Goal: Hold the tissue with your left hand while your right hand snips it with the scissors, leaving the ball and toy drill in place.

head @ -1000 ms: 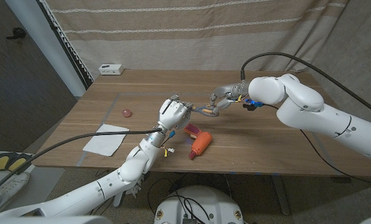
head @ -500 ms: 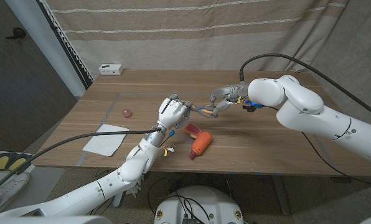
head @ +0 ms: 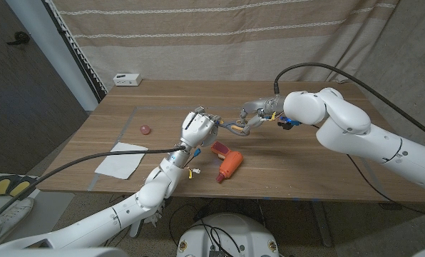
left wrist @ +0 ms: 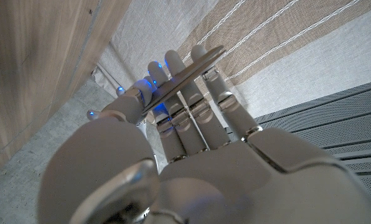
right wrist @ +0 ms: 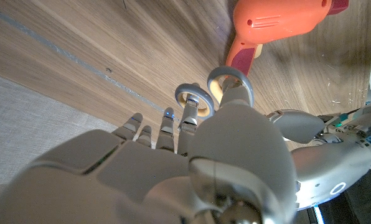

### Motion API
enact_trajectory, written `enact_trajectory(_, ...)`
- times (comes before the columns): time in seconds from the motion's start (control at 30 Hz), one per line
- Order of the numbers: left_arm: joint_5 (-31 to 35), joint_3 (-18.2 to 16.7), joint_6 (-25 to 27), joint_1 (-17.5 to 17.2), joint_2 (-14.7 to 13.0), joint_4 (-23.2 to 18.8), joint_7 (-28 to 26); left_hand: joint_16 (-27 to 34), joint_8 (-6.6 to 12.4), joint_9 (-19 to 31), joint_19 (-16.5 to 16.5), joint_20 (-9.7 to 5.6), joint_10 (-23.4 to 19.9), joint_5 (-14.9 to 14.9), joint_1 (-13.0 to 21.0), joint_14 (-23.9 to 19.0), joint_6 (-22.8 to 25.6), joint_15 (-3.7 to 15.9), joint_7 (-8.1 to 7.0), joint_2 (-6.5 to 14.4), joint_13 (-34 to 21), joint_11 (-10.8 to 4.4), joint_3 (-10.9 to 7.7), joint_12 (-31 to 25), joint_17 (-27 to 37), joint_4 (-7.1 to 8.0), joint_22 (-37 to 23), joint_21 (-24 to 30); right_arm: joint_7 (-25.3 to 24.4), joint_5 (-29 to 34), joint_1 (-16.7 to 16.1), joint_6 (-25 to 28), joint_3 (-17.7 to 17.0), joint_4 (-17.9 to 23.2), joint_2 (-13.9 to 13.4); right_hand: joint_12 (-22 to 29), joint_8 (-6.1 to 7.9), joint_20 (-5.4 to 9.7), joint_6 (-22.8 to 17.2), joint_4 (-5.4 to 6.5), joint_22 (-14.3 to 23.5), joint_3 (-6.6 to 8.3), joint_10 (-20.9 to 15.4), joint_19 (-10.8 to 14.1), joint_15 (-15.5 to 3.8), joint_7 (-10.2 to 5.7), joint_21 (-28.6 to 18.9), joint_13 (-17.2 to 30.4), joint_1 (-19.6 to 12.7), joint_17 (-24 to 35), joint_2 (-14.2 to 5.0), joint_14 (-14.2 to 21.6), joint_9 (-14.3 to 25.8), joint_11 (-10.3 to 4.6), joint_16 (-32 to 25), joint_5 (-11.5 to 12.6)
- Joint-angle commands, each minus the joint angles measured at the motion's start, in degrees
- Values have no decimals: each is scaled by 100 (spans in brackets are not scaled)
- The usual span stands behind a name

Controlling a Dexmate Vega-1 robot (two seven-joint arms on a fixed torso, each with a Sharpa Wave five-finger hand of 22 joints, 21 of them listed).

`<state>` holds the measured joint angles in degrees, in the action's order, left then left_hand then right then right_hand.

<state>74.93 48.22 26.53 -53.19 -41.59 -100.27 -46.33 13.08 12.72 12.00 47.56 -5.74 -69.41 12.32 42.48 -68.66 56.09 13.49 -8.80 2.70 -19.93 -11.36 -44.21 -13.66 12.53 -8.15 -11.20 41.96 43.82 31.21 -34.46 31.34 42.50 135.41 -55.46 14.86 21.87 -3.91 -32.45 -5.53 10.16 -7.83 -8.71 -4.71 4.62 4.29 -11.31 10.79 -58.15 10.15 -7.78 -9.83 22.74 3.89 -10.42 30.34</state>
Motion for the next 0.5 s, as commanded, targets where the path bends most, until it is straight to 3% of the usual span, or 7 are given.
enact_trajectory(0.03,-106,-3,20,0,68,85,-78,-32,4,1,-8,-463,-67,50,9,-55,35,6,-2,60,-12,-41,-33,-19,10,-25,-15,24,42,61,-2,-106,-1,-103,112,59,47,-38,-90,26,14,-78,-125,32,42,-6,-28,27,34,11,0,-6,23,-23,-63,56)
enact_trajectory(0.5,-314,-5,29,-7,141,140,-117,-31,0,2,-9,-464,-69,52,17,-57,27,6,-5,63,-16,-41,-35,-20,11,-25,-14,34,67,289,7,-210,66,-194,209,141,112,-129,-358,117,13,-204,-388,201,72,6,-65,24,191,10,42,213,42,-10,-85,105)
